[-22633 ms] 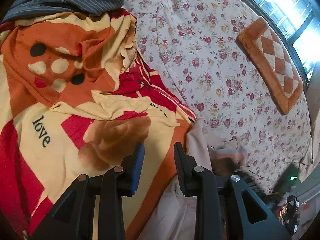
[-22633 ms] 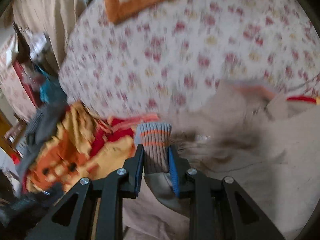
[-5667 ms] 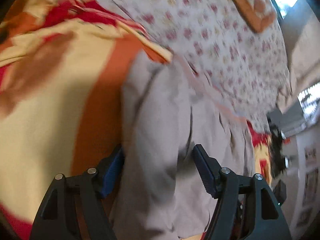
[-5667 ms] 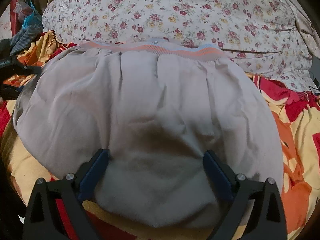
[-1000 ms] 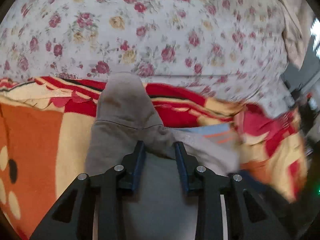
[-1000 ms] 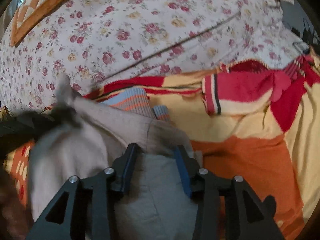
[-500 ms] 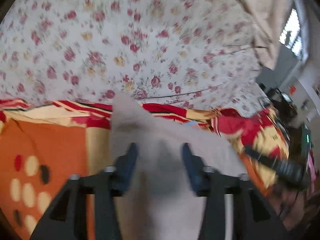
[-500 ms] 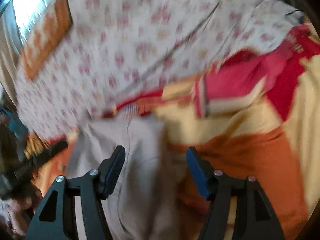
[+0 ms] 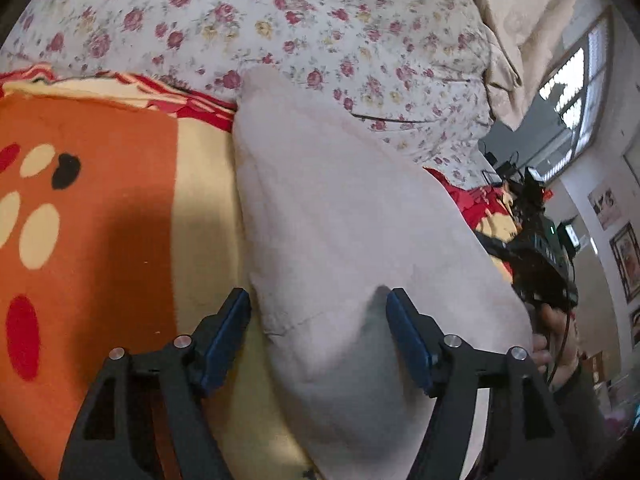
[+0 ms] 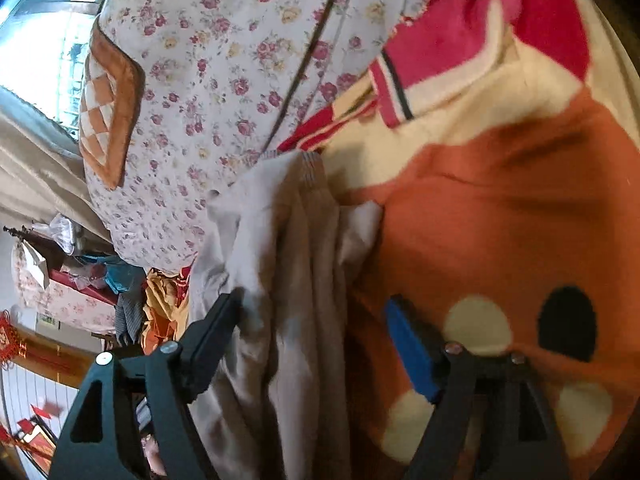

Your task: Fold large clothes

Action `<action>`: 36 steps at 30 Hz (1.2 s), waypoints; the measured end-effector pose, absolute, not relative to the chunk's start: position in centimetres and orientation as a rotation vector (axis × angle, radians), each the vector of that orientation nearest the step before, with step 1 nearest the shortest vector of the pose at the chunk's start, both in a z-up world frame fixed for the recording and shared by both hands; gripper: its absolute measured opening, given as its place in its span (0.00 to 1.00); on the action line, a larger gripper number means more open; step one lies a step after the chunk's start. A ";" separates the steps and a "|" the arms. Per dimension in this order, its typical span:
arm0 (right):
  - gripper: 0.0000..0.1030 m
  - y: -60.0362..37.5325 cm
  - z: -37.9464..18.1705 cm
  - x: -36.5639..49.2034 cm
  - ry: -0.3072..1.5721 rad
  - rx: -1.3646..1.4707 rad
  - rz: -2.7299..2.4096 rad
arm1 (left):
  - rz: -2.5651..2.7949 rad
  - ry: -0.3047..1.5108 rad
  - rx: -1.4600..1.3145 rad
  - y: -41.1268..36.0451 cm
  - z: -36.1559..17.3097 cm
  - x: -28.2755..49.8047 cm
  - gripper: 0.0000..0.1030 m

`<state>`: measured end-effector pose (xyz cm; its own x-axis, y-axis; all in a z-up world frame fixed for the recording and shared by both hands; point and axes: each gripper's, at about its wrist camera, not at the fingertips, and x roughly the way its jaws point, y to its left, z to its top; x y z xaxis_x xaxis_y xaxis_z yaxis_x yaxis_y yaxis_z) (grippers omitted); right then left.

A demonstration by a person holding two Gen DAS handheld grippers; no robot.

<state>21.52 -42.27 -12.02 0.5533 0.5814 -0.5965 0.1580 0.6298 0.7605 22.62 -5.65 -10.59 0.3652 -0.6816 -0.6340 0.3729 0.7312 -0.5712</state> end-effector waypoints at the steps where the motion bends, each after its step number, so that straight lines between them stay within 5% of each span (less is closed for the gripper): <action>1: 0.82 -42.1 -12.1 21.8 0.984 0.872 0.296 | -0.704 0.981 -0.345 -5.8 -10.5 22.5 0.58; 6: 0.82 -41.3 -11.8 23.8 0.976 0.774 0.355 | -0.733 0.970 -0.344 -5.7 -10.7 22.5 0.58; 10: 0.64 -41.0 -12.1 25.0 0.946 0.725 0.383 | -0.765 0.949 -0.330 -5.6 -10.8 22.1 0.57; 11: 0.53 -40.6 -11.9 25.3 0.935 0.661 0.357 | -0.769 0.946 -0.323 -5.7 -10.7 21.9 0.55; 14: 0.37 -39.4 -11.3 25.5 0.900 0.522 0.305 | -0.757 0.921 -0.279 -6.1 -10.2 21.5 0.24; 16: 0.32 -38.1 -10.9 25.3 0.880 0.428 0.267 | -0.740 0.894 -0.240 -6.6 -9.6 21.1 0.13; 21: 0.22 -37.3 -10.0 24.5 0.857 0.471 0.233 | -0.701 0.814 -0.214 -5.4 -7.2 20.6 0.05; 31: 0.19 -27.5 -11.1 27.7 0.900 0.584 0.416 | -0.545 0.887 -0.207 5.0 -5.2 22.1 0.07; 36: 0.36 -26.8 -10.4 27.6 0.902 0.550 0.374 | -0.538 0.971 -0.248 5.8 -7.8 22.5 0.14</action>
<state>27.61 -26.84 -10.45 0.5712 0.5234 -0.6323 -0.0772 0.8011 0.5935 22.46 5.81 -7.82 0.4469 -0.5375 -0.7151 0.3216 0.8425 -0.4323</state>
